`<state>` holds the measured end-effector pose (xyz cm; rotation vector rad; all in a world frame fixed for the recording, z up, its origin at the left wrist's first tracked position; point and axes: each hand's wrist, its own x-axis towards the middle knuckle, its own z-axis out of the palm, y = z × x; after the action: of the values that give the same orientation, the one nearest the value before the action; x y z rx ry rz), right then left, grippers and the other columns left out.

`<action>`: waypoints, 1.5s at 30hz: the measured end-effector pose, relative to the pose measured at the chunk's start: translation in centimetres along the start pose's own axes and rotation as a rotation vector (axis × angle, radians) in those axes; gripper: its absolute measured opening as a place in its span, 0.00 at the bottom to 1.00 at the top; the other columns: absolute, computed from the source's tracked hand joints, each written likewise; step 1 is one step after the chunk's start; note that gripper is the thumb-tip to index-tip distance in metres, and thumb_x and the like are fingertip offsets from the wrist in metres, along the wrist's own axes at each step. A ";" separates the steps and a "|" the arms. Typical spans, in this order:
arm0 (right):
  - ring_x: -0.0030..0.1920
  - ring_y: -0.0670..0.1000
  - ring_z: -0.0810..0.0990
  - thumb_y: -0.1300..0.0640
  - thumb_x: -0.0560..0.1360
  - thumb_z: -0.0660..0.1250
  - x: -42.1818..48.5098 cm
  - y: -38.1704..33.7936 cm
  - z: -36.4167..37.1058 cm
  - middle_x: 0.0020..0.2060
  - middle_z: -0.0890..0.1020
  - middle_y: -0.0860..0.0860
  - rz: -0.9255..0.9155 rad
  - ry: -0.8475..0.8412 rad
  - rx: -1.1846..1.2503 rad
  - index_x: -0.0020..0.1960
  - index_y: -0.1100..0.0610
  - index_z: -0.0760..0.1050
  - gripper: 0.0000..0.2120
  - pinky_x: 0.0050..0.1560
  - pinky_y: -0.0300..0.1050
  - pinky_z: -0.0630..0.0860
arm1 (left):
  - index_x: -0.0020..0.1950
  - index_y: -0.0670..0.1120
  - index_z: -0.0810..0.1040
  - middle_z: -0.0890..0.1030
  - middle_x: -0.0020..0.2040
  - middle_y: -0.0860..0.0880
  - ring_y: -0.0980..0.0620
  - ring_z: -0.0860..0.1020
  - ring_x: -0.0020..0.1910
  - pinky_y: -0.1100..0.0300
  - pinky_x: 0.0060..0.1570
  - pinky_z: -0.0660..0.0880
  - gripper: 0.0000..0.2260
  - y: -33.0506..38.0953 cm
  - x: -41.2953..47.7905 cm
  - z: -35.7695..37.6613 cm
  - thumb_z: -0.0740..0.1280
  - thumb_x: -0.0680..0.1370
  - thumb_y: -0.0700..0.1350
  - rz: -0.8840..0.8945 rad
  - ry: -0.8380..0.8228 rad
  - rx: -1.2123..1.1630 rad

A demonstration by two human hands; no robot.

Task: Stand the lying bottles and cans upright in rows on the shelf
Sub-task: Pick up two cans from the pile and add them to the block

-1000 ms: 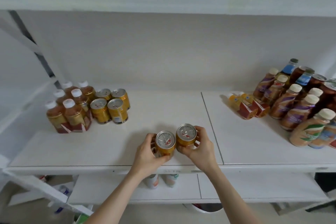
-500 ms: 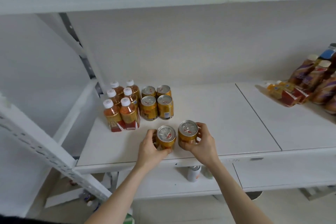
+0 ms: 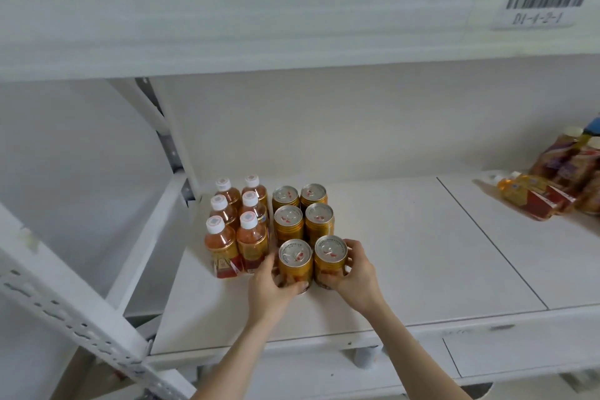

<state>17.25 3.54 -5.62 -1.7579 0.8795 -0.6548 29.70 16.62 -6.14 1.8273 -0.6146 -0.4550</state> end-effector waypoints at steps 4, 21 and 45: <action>0.51 0.40 0.79 0.51 0.56 0.79 1.0 0.2 0.3 0.50 0.80 0.38 -0.003 -0.013 -0.010 0.58 0.44 0.67 0.34 0.45 0.34 0.76 | 0.58 0.56 0.71 0.79 0.52 0.61 0.67 0.77 0.49 0.63 0.51 0.75 0.31 -0.1 0.4 0.4 0.81 0.60 0.42 -0.007 0.051 -0.022; 0.52 0.35 0.78 0.53 0.60 0.77 2.0 0.7 0.7 0.51 0.81 0.38 -0.032 -0.035 -0.113 0.54 0.34 0.64 0.32 0.47 0.32 0.77 | 0.73 0.47 0.67 0.78 0.64 0.45 0.46 0.77 0.62 0.49 0.61 0.74 0.36 1.5 0.5 0.7 0.77 0.68 0.46 0.032 0.083 0.211; 0.78 0.56 0.50 0.34 0.75 0.53 -4.7 -0.1 -9.0 0.78 0.52 0.52 -0.292 0.034 -1.090 0.78 0.49 0.48 0.37 0.74 0.60 0.50 | 0.69 0.45 0.73 0.70 0.72 0.39 0.38 0.67 0.71 0.39 0.64 0.69 0.30 6.1 -6.8 0.7 0.70 0.71 0.59 0.550 0.018 1.061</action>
<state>7.62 2.44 -2.61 -2.8915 1.1122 -0.3853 22.72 18.61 -0.51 2.4727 -1.4777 0.3486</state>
